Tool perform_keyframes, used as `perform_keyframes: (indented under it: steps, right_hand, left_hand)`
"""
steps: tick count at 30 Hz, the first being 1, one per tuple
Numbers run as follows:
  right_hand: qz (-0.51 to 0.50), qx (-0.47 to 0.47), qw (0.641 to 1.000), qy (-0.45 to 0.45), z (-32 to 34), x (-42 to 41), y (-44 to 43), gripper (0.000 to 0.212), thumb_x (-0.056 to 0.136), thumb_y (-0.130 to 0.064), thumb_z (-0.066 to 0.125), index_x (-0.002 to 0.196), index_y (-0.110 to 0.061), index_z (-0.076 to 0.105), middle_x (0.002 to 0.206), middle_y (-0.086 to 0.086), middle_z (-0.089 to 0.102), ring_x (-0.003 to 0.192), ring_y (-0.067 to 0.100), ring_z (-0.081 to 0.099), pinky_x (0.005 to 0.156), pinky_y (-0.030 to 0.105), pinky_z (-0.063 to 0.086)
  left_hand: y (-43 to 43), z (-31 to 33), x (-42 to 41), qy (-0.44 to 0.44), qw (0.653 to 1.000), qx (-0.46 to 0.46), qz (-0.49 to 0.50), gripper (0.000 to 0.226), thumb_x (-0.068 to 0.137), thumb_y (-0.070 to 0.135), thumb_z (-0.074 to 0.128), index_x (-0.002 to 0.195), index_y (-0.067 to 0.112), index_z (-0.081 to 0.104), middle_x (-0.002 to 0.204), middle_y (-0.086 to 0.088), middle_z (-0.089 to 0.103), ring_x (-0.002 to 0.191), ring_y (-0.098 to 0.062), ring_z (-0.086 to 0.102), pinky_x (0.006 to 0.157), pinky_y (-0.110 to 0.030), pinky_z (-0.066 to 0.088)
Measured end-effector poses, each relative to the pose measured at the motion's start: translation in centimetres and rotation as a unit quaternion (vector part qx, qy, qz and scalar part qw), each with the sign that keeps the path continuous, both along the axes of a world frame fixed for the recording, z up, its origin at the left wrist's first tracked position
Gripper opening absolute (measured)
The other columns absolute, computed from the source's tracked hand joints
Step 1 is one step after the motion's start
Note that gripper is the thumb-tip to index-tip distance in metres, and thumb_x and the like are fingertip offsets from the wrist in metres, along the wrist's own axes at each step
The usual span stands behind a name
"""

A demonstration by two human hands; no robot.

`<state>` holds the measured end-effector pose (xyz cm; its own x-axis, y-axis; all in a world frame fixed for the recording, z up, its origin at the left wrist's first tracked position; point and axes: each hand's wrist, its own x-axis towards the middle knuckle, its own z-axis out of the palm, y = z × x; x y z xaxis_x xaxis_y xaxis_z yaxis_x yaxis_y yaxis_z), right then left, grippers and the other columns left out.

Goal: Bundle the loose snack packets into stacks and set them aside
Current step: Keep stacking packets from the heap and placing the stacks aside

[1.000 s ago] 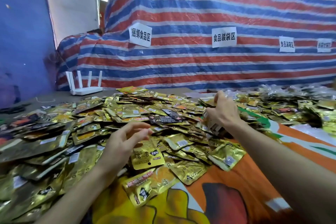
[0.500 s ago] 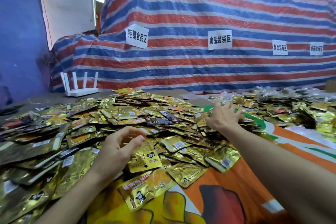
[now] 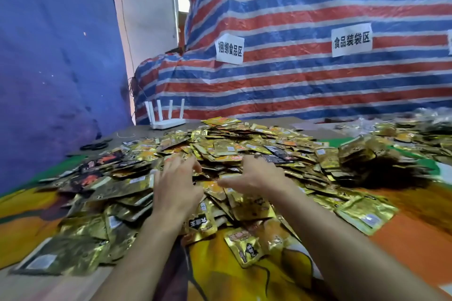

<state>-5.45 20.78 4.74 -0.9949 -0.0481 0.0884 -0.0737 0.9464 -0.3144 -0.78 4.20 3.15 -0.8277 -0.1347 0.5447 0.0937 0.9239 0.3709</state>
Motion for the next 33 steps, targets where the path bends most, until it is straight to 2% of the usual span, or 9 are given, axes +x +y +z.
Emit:
perform_keyframes:
  steps: [2, 6, 9, 12, 15, 21, 24, 27, 33]
  right_hand:
    - [-0.020, 0.049, 0.996, -0.070, -0.8, 0.4, -0.3, 0.123, 0.064, -0.094, 0.056, 0.155, -0.016, 0.029, 0.159, 0.016, 0.031, 0.143, 0.039, 0.035, 0.114, 0.055, 0.034]
    - [-0.013, 0.034, 0.996, -0.082, -1.2, 0.7, 0.3, 0.131, 0.057, -0.093, 0.063, 0.155, -0.015, 0.026, 0.162, 0.019, 0.021, 0.148, 0.039, 0.023, 0.117, 0.054, 0.027]
    - [-0.043, 0.028, 0.997, -0.059, -1.2, 1.0, 0.9, 0.132, 0.054, -0.092, 0.066, 0.152, -0.012, 0.030, 0.158, 0.021, 0.027, 0.144, 0.039, 0.031, 0.116, 0.050, 0.031]
    - [-0.057, 0.050, 0.996, -0.037, -1.1, 1.3, 1.1, 0.115, 0.052, -0.092, 0.066, 0.134, -0.014, 0.050, 0.140, 0.015, 0.051, 0.129, 0.034, 0.049, 0.107, 0.045, 0.042]
    - [-0.040, 0.022, 0.998, -0.032, -0.9, 1.3, 0.9, 0.087, 0.054, -0.088, 0.071, 0.103, -0.017, 0.062, 0.108, 0.002, 0.067, 0.104, 0.025, 0.063, 0.092, 0.040, 0.051]
    - [-0.050, -0.123, 0.990, -0.048, -0.8, 0.6, 1.2, 0.077, 0.053, -0.062, 0.092, 0.100, -0.011, 0.058, 0.094, 0.004, 0.064, 0.096, 0.026, 0.066, 0.093, 0.046, 0.054]
    - [-0.062, -0.162, 0.984, -0.051, -1.0, 0.4, 1.2, 0.099, 0.049, -0.058, 0.095, 0.120, -0.007, 0.050, 0.105, 0.008, 0.065, 0.103, 0.029, 0.065, 0.098, 0.050, 0.052]
    - [-0.036, -0.120, 0.992, -0.013, -1.7, 0.3, 0.5, 0.116, 0.056, -0.079, 0.079, 0.139, -0.010, 0.036, 0.121, 0.006, 0.063, 0.115, 0.029, 0.061, 0.103, 0.051, 0.045]
    - [0.022, 0.006, 0.989, 0.149, -2.9, 0.6, -1.8, 0.076, 0.083, -0.077, 0.057, 0.131, -0.019, 0.050, 0.143, 0.016, 0.041, 0.135, 0.035, 0.035, 0.110, 0.050, 0.031]
  left_hand:
    - [-0.1, 0.0, 0.0, -0.035, 0.998, -0.048, 0.030, 0.042, 0.081, 0.012, 0.065, 0.116, 0.033, 0.055, 0.134, 0.004, 0.050, 0.128, -0.019, 0.041, 0.110, -0.044, 0.031]
    - [-0.9, 0.6, -0.3, -0.141, 0.978, -0.142, 0.066, 0.060, 0.086, 0.027, 0.065, 0.141, 0.030, 0.042, 0.158, -0.006, 0.026, 0.143, -0.030, 0.024, 0.115, -0.052, 0.021]
    - [-3.6, 2.6, -1.1, -0.315, 0.934, -0.148, 0.084, 0.112, 0.075, 0.056, 0.079, 0.159, 0.024, 0.012, 0.166, -0.013, 0.008, 0.150, -0.040, 0.014, 0.117, -0.062, 0.022]
    - [-6.9, 4.5, -1.6, -0.452, 0.876, -0.133, 0.102, 0.151, 0.039, 0.072, 0.089, 0.158, 0.020, 0.011, 0.155, -0.010, 0.036, 0.130, -0.031, 0.051, 0.098, -0.041, 0.051]
    - [-9.2, 4.1, -2.2, -0.484, 0.866, -0.103, 0.066, 0.133, 0.023, 0.066, 0.093, 0.136, 0.022, 0.038, 0.121, -0.001, 0.053, 0.096, -0.023, 0.056, 0.087, -0.036, 0.052]
    - [-9.9, 3.2, -3.0, -0.277, 0.933, -0.210, 0.090, 0.024, 0.076, 0.024, 0.060, 0.099, 0.019, 0.054, 0.096, -0.002, 0.058, 0.081, -0.019, 0.058, 0.068, -0.036, 0.051]
    - [-9.5, 1.8, -3.4, -0.272, 0.936, -0.199, 0.100, 0.027, 0.080, 0.028, 0.065, 0.101, 0.022, 0.048, 0.106, -0.002, 0.050, 0.097, -0.023, 0.051, 0.082, -0.041, 0.048]
    - [-9.4, 0.9, -3.4, -0.275, 0.945, -0.149, 0.094, 0.029, 0.086, 0.020, 0.061, 0.106, 0.019, 0.040, 0.103, -0.004, 0.048, 0.093, -0.026, 0.054, 0.069, -0.037, 0.045]
    - [-8.5, 0.2, -2.5, -0.099, 0.971, -0.188, 0.112, 0.022, 0.084, 0.007, 0.056, 0.103, 0.019, 0.058, 0.092, -0.005, 0.062, 0.089, -0.031, 0.061, 0.069, -0.036, 0.038]
